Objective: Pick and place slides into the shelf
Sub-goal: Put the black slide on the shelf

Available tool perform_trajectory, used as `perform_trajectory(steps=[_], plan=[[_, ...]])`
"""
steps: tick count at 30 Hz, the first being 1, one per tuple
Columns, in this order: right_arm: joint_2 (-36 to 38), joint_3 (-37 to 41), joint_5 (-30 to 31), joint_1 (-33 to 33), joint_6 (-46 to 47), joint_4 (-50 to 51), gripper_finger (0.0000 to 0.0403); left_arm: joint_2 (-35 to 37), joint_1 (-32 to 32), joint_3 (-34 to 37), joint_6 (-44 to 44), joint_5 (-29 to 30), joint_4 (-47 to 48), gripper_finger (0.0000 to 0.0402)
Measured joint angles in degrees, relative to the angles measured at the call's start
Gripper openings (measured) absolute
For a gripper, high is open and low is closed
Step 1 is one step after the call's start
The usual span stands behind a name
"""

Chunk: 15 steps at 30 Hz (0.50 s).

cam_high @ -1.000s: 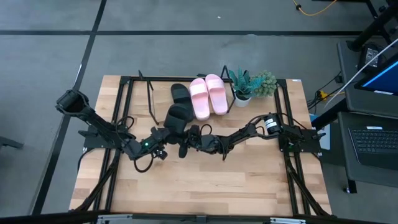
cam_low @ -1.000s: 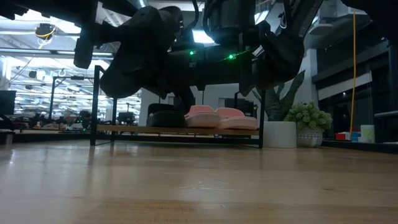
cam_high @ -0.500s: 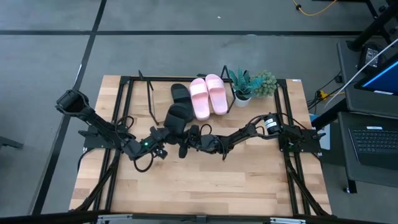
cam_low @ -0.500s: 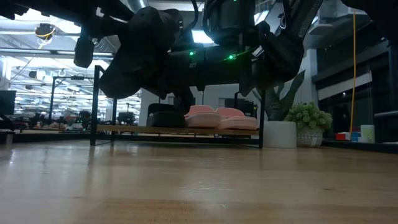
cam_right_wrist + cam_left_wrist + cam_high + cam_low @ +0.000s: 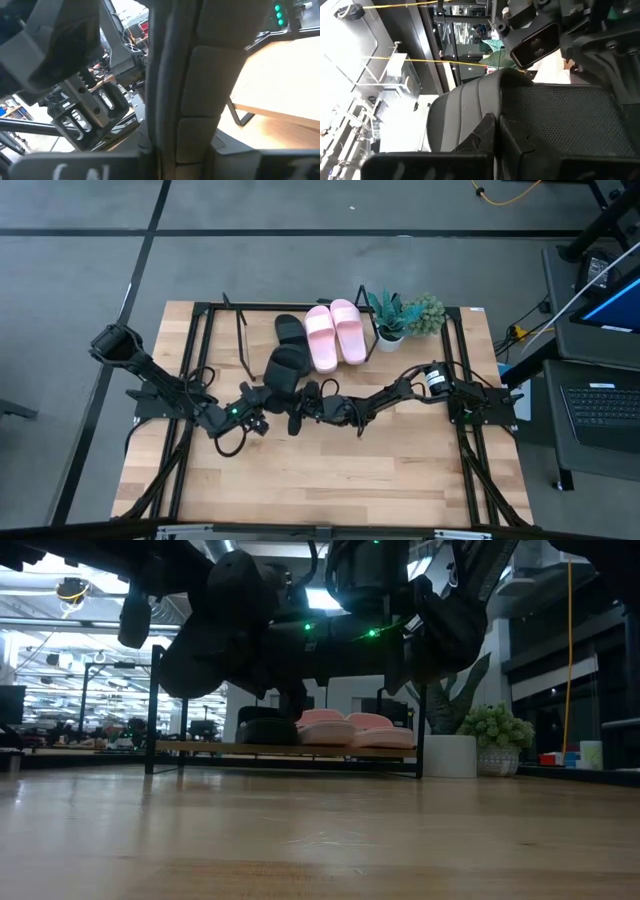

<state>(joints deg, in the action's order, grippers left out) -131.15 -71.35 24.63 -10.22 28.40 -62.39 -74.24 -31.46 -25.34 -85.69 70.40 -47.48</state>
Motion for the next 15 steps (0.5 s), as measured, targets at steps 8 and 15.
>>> perform_trajectory(steps=[8, 15], plan=[[0.02, 0.00, -3.25, -0.02, 1.10, 0.11, 0.0159, 0.00, 0.11, 0.04, -0.35, 1.24, -1.63, 0.0002], [0.11, -0.02, -5.88, -0.08, 3.13, 0.32, 0.0186, 0.95, 0.15, 0.11, -1.75, 1.87, -1.54, 0.0001]])
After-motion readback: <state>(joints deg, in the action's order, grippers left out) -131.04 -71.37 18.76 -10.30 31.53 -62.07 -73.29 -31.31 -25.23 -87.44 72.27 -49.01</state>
